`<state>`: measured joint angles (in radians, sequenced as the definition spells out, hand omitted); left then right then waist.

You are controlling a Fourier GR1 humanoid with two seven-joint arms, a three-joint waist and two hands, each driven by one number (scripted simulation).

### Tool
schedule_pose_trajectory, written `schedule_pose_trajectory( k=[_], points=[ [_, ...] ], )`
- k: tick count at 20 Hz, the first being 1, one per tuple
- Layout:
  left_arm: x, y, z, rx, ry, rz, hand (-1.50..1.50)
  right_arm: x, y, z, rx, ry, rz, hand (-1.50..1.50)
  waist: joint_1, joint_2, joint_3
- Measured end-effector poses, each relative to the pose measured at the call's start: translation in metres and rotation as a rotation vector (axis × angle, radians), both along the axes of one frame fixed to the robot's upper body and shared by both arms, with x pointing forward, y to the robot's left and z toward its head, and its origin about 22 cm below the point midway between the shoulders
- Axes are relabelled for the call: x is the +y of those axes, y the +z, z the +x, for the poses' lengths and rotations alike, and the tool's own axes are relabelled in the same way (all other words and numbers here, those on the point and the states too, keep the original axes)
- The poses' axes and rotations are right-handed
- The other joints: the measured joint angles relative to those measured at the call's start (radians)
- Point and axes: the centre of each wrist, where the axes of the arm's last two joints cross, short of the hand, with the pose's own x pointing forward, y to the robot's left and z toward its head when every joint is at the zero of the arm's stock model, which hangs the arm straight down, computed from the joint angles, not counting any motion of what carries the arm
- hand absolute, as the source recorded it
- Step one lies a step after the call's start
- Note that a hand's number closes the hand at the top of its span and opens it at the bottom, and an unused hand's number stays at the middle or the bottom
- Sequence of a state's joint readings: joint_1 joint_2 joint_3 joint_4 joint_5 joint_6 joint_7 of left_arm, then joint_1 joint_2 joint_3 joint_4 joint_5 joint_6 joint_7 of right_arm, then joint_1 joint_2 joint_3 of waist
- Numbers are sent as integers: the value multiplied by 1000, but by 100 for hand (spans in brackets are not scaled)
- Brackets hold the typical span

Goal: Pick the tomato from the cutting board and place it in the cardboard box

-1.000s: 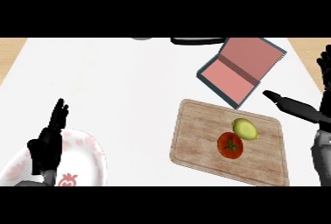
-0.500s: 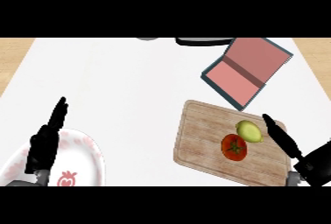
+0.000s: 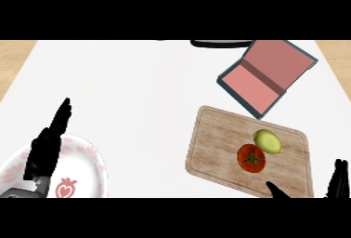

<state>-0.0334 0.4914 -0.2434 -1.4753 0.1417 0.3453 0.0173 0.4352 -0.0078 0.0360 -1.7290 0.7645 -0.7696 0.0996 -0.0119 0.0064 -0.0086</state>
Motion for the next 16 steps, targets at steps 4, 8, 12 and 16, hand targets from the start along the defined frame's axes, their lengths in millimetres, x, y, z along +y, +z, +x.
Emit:
schedule_pose_trajectory(
  k=[4, 8, 12, 16],
  points=[
    [-4, 4, 2, -7, -15, 3, 0, 10, 6, -15, 218, 29, 31, -150, 16, 4, -1],
    [-11, 4, 3, -10, -30, 0, 0, 30, 29, -8, 382, 46, 61, -150, 27, 3, 2],
    [-15, 4, 3, -7, -30, -3, 0, 58, 63, 9, 487, 21, 71, -150, 28, -1, 5],
    [-13, 7, -1, -5, -31, -3, 0, 86, 86, 26, 540, -3, 56, -150, 25, -5, 7]
  ],
)
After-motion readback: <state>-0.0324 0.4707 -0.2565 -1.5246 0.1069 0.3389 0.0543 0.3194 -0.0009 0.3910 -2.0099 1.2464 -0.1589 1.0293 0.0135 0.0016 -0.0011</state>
